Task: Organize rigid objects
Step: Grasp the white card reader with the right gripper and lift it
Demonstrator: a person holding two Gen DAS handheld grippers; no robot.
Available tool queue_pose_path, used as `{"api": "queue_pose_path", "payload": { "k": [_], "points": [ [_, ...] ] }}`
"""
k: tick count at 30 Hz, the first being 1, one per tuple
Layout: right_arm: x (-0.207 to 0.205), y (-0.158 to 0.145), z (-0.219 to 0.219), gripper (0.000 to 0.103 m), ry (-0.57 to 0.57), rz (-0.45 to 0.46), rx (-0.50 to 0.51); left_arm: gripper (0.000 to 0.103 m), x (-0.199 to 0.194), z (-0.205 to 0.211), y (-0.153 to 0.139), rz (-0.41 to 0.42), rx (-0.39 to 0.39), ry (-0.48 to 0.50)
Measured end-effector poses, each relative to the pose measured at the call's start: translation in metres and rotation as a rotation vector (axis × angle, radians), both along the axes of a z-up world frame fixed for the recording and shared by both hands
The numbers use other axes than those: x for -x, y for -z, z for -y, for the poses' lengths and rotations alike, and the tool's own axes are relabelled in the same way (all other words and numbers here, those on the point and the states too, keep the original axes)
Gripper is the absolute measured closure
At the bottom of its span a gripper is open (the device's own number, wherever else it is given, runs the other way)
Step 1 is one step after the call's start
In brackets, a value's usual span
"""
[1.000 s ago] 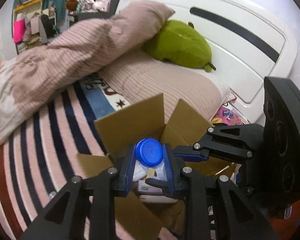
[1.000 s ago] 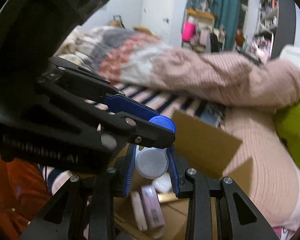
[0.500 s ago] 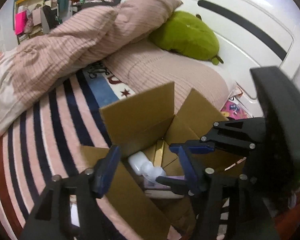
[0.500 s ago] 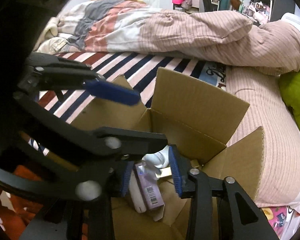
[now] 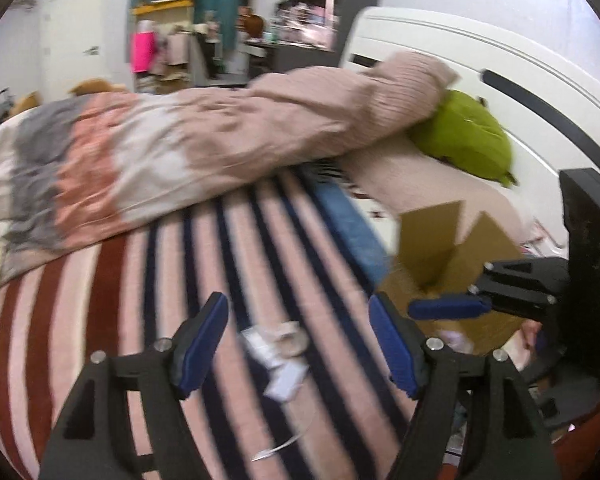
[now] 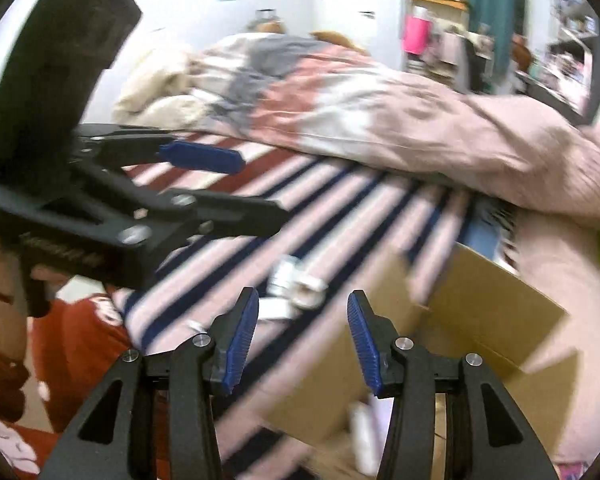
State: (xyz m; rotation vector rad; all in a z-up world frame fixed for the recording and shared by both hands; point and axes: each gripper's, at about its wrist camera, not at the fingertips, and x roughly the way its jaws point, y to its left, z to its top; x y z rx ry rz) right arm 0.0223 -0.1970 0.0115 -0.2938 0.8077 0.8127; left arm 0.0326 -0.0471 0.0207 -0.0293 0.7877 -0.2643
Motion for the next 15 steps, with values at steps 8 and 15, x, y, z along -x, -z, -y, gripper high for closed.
{"api": "queue_pose_path", "payload": {
  "k": [8,15],
  "points": [
    [0.016,0.054,-0.085,0.049,-0.104,-0.103,-0.022,0.031,0.023,-0.064,0.057,-0.032,0.014,-0.087],
    [0.01,0.118,-0.113,0.034,-0.054,-0.097,0.098,0.031,0.026,-0.087,0.103,-0.089,0.049,-0.098]
  ]
}}
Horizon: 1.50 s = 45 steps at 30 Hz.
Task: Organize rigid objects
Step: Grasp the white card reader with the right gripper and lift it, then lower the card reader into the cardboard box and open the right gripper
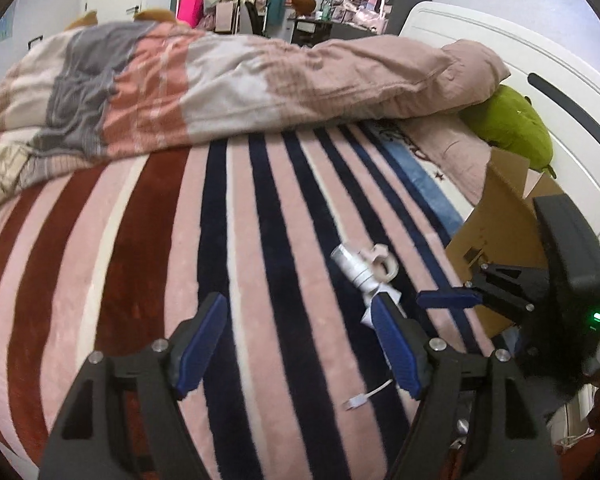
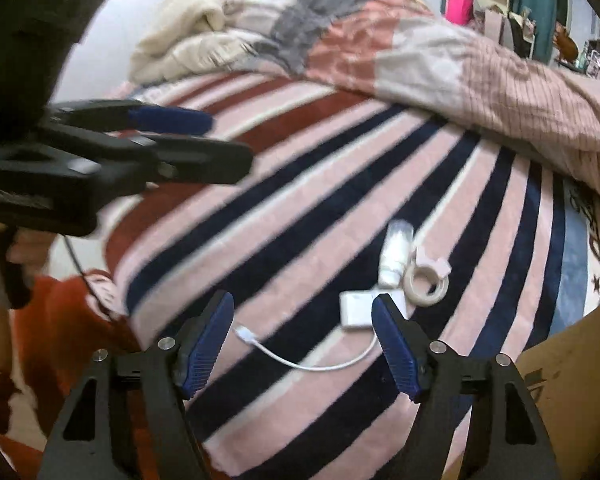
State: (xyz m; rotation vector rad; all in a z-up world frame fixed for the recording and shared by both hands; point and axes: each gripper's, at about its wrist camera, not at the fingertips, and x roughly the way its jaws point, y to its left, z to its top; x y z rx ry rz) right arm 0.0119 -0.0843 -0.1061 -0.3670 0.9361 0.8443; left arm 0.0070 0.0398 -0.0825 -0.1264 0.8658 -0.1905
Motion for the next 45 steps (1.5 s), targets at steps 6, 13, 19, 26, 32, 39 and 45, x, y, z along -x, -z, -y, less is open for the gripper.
{"api": "queue_pose_path", "payload": {
  "k": [6,13,19,26,32,39,45],
  "points": [
    [-0.027,0.039,0.007,0.034,0.102,-0.003,0.09,0.031,-0.002,-0.006,0.016,-0.024,0.01,-0.007],
    [-0.047,0.056,0.013,0.044,0.122,-0.013,0.099,0.031,-0.005,-0.003,0.026,-0.059,0.018,-0.003],
    [-0.038,0.046,0.011,0.052,0.085,0.019,0.072,0.031,-0.006,0.007,0.025,-0.076,0.035,0.037],
    [-0.011,0.006,0.004,0.052,-0.026,0.077,-0.032,0.043,-0.003,0.02,0.009,-0.079,0.172,0.117],
    [0.015,-0.034,-0.003,0.052,-0.119,0.151,-0.124,0.074,0.004,0.031,-0.017,-0.064,0.228,0.177],
    [0.031,-0.073,0.008,0.052,-0.129,0.256,-0.196,0.075,0.012,0.056,-0.067,0.014,0.147,0.211],
    [0.035,-0.109,0.037,0.052,-0.096,0.33,-0.244,0.075,0.011,0.089,-0.112,0.072,0.084,0.258]
  ]
}}
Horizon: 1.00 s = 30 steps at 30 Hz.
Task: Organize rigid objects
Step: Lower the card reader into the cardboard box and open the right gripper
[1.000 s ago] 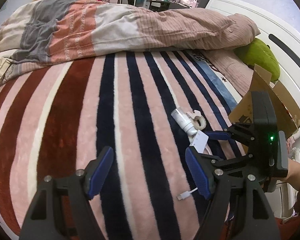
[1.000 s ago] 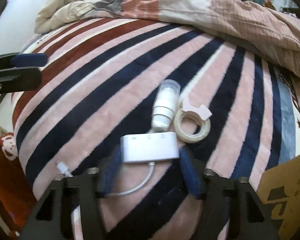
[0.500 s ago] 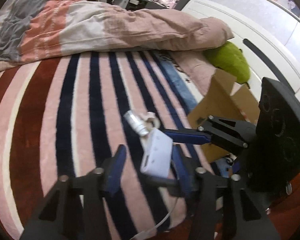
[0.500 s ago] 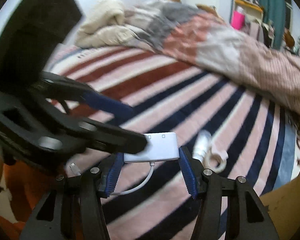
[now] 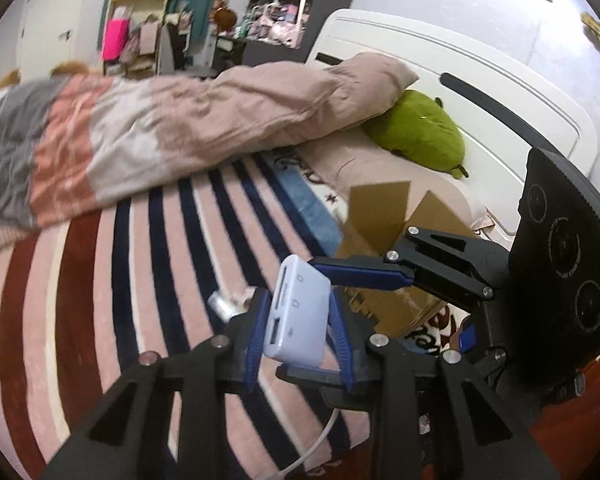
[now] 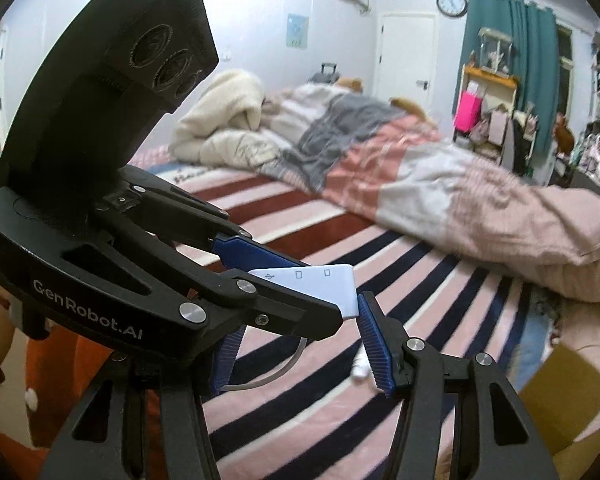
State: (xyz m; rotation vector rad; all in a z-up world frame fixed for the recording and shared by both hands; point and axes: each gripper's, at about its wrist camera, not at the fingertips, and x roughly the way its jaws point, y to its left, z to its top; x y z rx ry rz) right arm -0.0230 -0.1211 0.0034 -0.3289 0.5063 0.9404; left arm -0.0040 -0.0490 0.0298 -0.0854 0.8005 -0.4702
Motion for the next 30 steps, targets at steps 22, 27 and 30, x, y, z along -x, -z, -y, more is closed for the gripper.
{"api": "queue_pose_path", "payload": {
  "k": [22,27,30],
  "points": [
    [-0.069,-0.015,0.17,0.051,0.321,-0.097,0.129,0.077,-0.099,0.192,0.012,-0.091,-0.055,0.289],
    [-0.086,0.002,0.185,0.051,0.358,-0.165,0.206,0.078,-0.111,0.204,0.029,-0.141,-0.038,0.307],
    [-0.087,0.007,0.185,0.051,0.36,-0.187,0.248,0.078,-0.112,0.205,0.034,-0.152,-0.032,0.317]
  ]
}}
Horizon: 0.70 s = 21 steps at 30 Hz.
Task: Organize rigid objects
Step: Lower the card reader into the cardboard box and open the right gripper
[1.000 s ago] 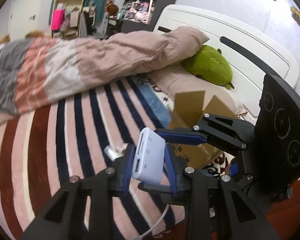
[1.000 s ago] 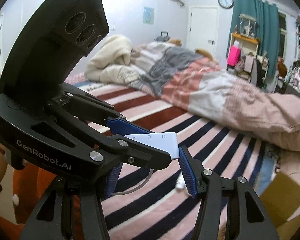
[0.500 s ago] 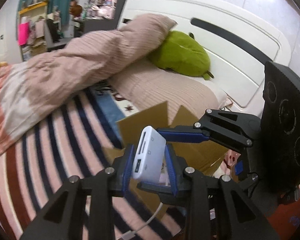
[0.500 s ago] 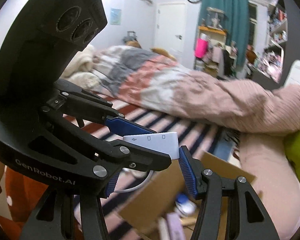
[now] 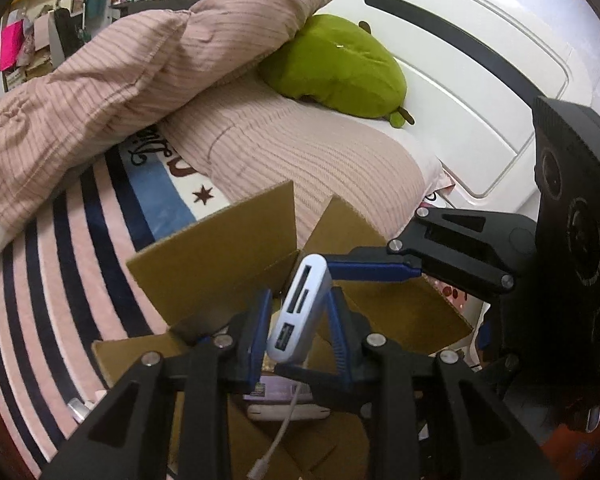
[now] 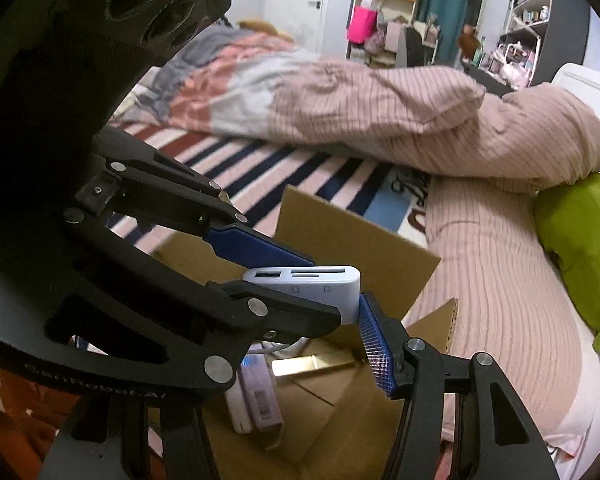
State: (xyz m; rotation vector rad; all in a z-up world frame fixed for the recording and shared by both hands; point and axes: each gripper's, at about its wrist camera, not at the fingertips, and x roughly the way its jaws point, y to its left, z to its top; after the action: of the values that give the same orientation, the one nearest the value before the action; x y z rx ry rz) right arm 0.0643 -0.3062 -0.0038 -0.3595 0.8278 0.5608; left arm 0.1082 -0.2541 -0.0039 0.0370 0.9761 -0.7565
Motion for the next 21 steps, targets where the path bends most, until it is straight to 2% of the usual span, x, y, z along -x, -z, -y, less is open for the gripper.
{"api": "queue_pose_path", "payload": {
  "k": [4,7,9,11,12,14,15,17,19,21],
  "points": [
    [0.002,0.005,-0.005,0.051,-0.001,-0.023,0.044,0.076,0.001,-0.003,0.002,-0.005,-0.004,0.003],
    [0.005,0.008,-0.01,0.051,-0.001,-0.054,0.066,0.058,0.006,-0.01,-0.001,0.024,-0.019,-0.013],
    [0.006,0.01,-0.013,0.039,-0.002,-0.068,0.08,0.051,0.011,-0.021,-0.007,0.043,-0.013,-0.03],
    [0.007,0.01,-0.015,0.031,0.0,-0.068,0.087,0.045,0.016,-0.033,-0.013,0.064,-0.01,-0.049],
    [0.01,0.009,-0.016,0.031,0.002,-0.062,0.086,0.041,0.02,-0.043,-0.018,0.083,-0.01,-0.066],
    [0.013,0.005,-0.02,0.026,-0.009,-0.059,0.067,0.038,0.028,-0.064,-0.026,0.115,-0.011,-0.109],
    [0.016,0.002,-0.023,0.018,-0.023,-0.056,0.049,0.037,0.031,-0.072,-0.029,0.122,-0.011,-0.128],
    [0.02,-0.005,-0.033,0.01,-0.043,-0.034,0.013,0.034,0.042,-0.101,-0.035,0.144,-0.015,-0.194],
    [0.028,-0.011,-0.047,0.009,-0.089,-0.012,-0.029,0.033,0.053,-0.131,-0.037,0.164,-0.031,-0.267],
    [0.034,-0.016,-0.07,0.002,-0.149,-0.022,-0.053,0.033,0.064,-0.157,-0.037,0.175,-0.034,-0.318]
  ]
}}
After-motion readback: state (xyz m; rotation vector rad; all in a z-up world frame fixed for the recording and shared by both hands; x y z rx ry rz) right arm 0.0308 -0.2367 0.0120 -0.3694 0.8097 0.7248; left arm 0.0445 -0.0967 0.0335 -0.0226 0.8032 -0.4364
